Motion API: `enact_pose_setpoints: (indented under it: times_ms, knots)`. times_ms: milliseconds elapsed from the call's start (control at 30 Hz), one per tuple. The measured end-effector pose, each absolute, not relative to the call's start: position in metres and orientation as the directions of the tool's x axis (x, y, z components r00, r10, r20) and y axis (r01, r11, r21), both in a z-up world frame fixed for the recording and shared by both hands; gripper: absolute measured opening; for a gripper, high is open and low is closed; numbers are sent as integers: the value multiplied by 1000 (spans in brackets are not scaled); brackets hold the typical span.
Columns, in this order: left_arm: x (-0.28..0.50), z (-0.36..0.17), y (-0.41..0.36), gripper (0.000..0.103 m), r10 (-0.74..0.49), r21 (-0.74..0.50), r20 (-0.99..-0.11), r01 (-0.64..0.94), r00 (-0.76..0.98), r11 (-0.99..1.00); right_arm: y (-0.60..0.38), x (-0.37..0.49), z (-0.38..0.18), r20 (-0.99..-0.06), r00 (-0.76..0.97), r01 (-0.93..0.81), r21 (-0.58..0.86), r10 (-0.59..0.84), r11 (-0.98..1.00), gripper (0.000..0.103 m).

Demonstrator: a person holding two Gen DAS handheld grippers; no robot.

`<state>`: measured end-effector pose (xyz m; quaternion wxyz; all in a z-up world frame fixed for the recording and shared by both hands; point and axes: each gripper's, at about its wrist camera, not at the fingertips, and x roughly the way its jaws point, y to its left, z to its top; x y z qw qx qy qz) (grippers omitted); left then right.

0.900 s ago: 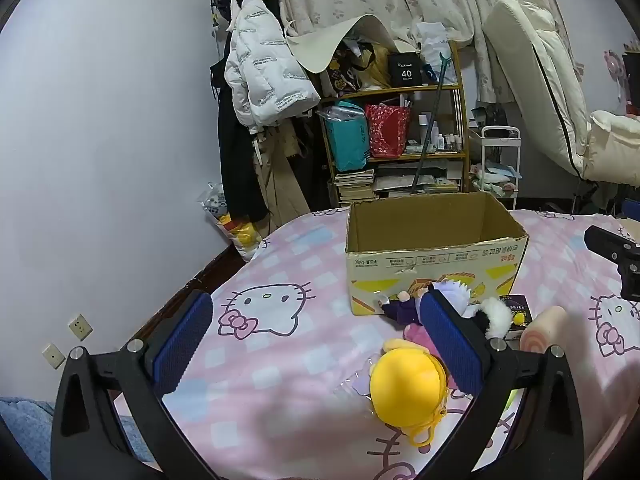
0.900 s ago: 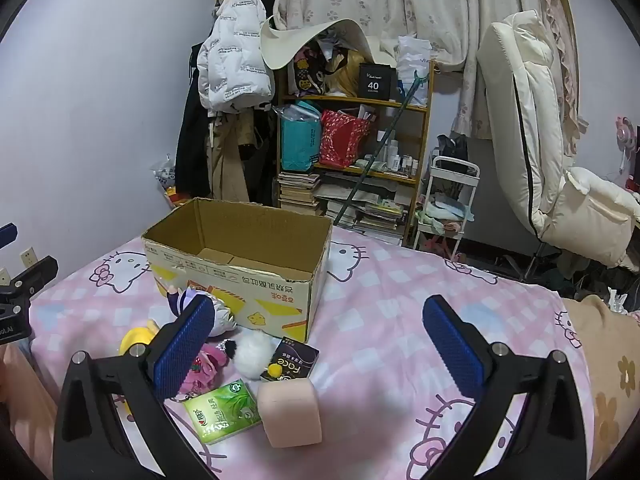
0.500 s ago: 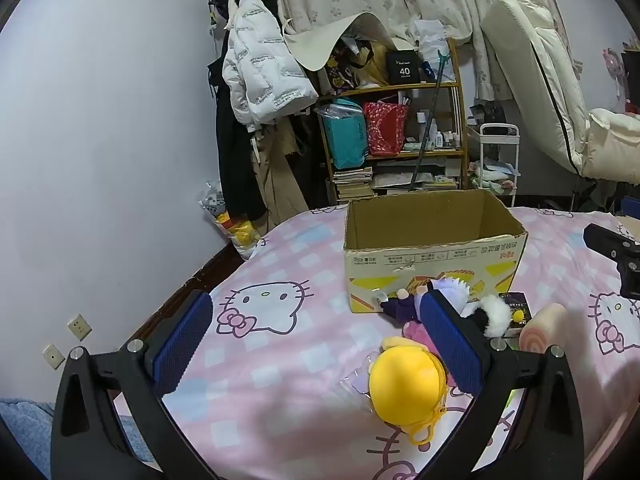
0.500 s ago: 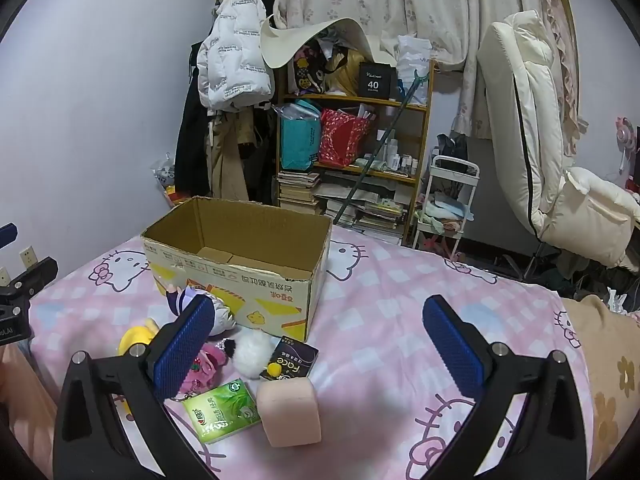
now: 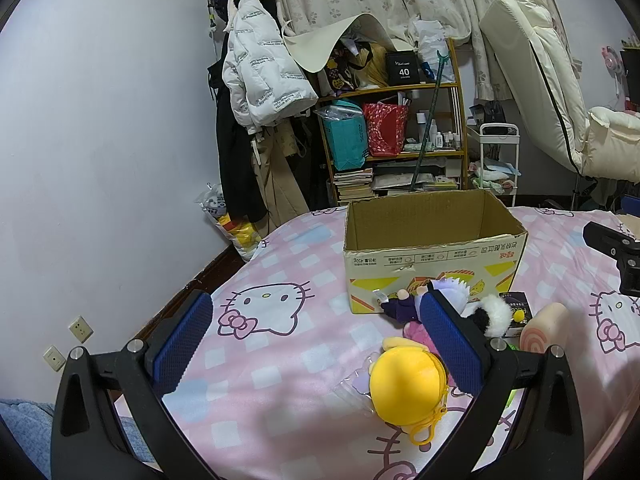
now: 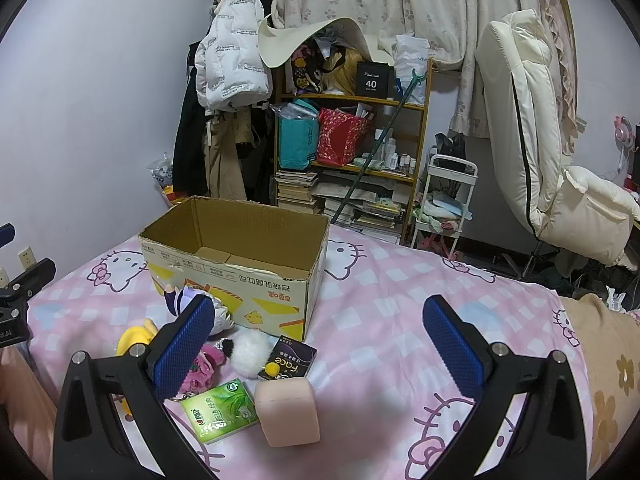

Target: Organize soft objects

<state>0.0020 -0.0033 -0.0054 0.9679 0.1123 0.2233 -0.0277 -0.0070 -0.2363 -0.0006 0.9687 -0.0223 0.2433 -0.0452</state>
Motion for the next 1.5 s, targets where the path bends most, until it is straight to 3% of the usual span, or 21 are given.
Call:
enact_pose_setpoints:
  times_ms: [1500]
  knots:
    - [0, -4, -1, 102, -4, 207, -440, 106, 898, 973, -237, -8, -1, -472, 876, 79, -64, -100, 995, 103]
